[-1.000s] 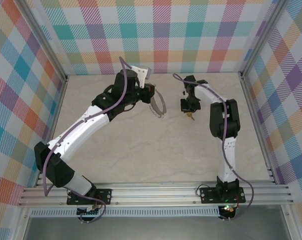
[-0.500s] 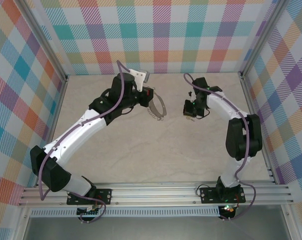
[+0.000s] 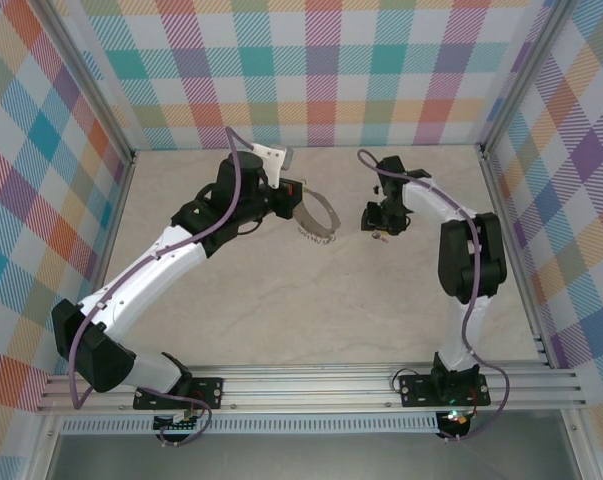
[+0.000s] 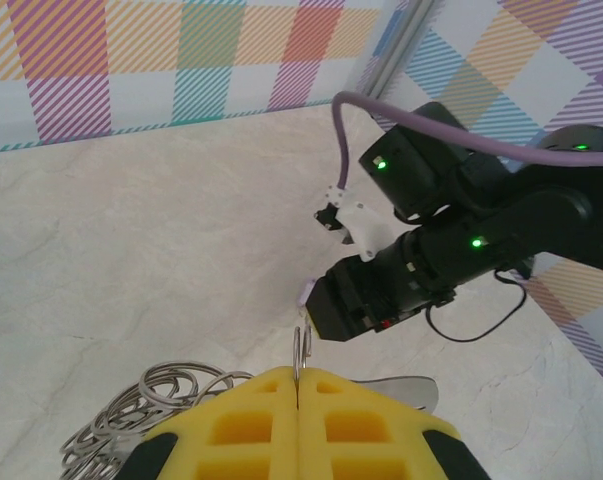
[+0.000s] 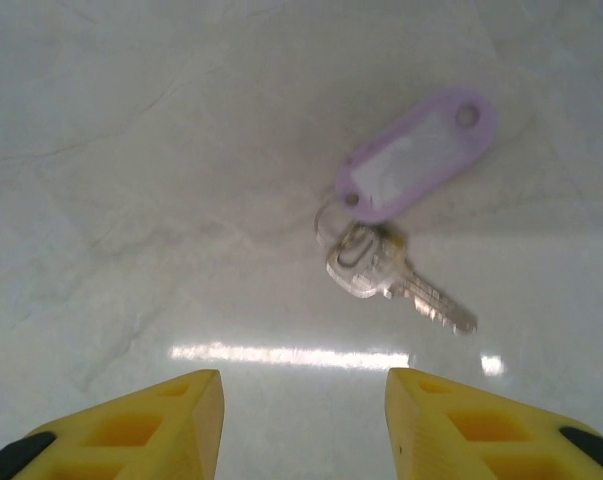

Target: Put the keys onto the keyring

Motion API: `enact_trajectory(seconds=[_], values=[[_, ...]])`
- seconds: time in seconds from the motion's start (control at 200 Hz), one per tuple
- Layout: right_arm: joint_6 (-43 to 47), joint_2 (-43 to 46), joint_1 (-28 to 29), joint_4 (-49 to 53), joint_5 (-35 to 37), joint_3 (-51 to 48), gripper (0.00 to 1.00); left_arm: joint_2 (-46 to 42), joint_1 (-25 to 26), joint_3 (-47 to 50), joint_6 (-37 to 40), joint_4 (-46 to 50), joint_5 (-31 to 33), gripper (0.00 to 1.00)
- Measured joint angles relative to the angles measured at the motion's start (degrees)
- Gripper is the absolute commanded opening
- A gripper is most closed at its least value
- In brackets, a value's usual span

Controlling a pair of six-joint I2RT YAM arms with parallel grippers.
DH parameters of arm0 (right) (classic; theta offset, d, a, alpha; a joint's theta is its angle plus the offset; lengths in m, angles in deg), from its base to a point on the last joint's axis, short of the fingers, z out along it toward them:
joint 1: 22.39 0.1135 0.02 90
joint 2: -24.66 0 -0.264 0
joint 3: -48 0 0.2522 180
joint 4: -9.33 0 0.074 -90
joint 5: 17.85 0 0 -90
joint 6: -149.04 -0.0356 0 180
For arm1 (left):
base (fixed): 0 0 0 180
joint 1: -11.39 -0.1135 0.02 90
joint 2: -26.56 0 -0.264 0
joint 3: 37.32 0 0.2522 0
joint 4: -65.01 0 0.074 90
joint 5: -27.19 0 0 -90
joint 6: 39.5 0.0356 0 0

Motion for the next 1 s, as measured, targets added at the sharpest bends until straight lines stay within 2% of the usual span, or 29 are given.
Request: enact_trajectory(seconds=[0.4,0.705,1.0], values=[[4.61,-6.8,0.0,1.46,3.61,7.45,0.43,0.02,-0.04,0.0,-1.03,-0.83,-0.02,0.0],[6.14,-7.65,0.31,1.73,4.26,8.07,0.36,0.33,-0.07,-0.04,-1.05,-0.83,0.0,0.0],[6.34,-10.75,0.94,2.05,4.46,8.5,0.36,1.53,-0.44,-0.07,-1.05,-0.81,0.0,0.0]])
